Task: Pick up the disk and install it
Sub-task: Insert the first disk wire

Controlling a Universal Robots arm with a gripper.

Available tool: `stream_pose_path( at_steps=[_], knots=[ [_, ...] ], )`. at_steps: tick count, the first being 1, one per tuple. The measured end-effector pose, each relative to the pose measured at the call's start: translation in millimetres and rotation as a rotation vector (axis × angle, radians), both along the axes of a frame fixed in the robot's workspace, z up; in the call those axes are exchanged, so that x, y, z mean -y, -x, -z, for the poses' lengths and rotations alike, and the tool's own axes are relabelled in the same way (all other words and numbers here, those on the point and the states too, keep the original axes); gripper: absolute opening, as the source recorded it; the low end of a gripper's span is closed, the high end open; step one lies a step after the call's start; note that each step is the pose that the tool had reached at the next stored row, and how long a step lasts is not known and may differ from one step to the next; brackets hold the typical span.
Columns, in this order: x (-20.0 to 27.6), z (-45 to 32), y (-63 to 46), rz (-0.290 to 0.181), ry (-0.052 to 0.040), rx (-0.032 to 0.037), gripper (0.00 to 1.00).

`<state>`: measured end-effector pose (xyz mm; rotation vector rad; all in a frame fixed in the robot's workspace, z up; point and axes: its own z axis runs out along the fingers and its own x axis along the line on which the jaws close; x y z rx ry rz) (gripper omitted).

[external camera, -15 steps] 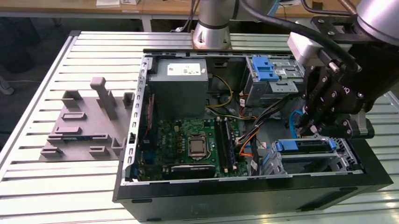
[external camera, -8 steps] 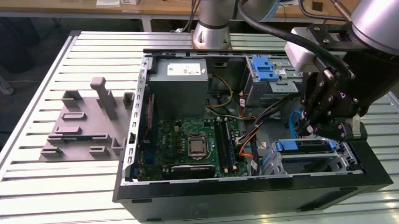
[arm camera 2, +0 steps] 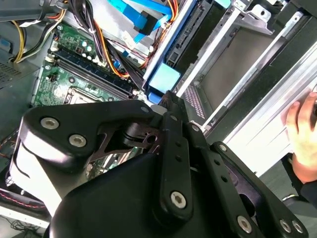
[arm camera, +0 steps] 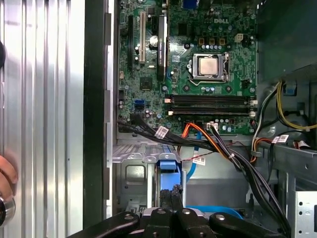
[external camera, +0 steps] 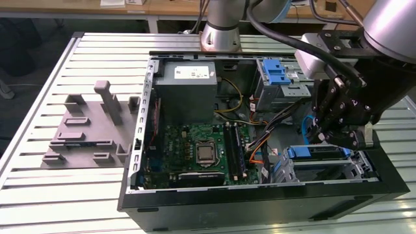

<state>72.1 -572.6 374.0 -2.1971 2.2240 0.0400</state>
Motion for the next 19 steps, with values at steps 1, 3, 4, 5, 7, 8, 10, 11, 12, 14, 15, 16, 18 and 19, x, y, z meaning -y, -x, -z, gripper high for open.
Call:
stream_pose_path(
  at_steps=[1,3,4,5,7,8,10,11,12,14,15,16,18,19],
  knots=[
    [0.0,0.6,0.0,0.0,-0.0001,0.0,0.12],
    [0.0,1.5,-0.6,0.0,-0.0003,0.0,0.12],
    [0.0,1.8,-0.8,0.0,-0.0002,-0.0001,0.12],
    [0.0,2.0,-1.4,0.0,-0.0002,-0.0001,0.12],
    [0.0,2.4,-3.4,0.0,-0.0004,0.0,0.12],
    [-0.1,2.4,-5.0,0.0,-0.0004,0.0,0.12],
    [-0.5,2.5,-10.0,0.0,-0.0003,0.0,0.12],
    [-0.7,2.6,-12.5,0.0,-0.0004,0.0,0.12],
    [-0.9,2.6,-15.1,0.0,-0.0003,0.0,0.12],
    [-1.4,2.8,-19.4,0.0,-0.0003,0.0,0.12],
    [-1.6,2.8,-21.3,0.0,-0.0003,0.0,0.12],
    [-1.9,2.9,-23.3,0.0,-0.0003,-0.0001,0.12],
    [-2.6,3.0,-28.8,0.0,-0.0004,-0.0011,0.12],
    [-2.9,3.0,-31.6,0.0,-0.0004,-0.0019,0.12]
  ],
)
